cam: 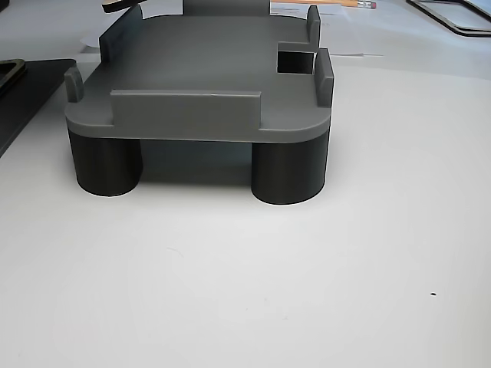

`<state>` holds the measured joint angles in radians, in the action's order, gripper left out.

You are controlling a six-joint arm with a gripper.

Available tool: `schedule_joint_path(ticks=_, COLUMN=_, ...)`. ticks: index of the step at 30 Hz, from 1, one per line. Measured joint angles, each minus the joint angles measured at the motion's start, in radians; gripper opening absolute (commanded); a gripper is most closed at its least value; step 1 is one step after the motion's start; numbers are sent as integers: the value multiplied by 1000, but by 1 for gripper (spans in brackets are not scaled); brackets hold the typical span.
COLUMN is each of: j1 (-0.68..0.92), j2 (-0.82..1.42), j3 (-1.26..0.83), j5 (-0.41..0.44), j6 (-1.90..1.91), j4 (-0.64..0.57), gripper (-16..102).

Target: Move top rectangular frame to the holder.

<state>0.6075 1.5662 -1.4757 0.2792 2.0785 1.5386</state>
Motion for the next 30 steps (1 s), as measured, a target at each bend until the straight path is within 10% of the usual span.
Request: schedule_joint_path(ticks=30, j1=-41, j2=-112, j3=44, j5=-66, j6=81, j4=12, gripper=-11)
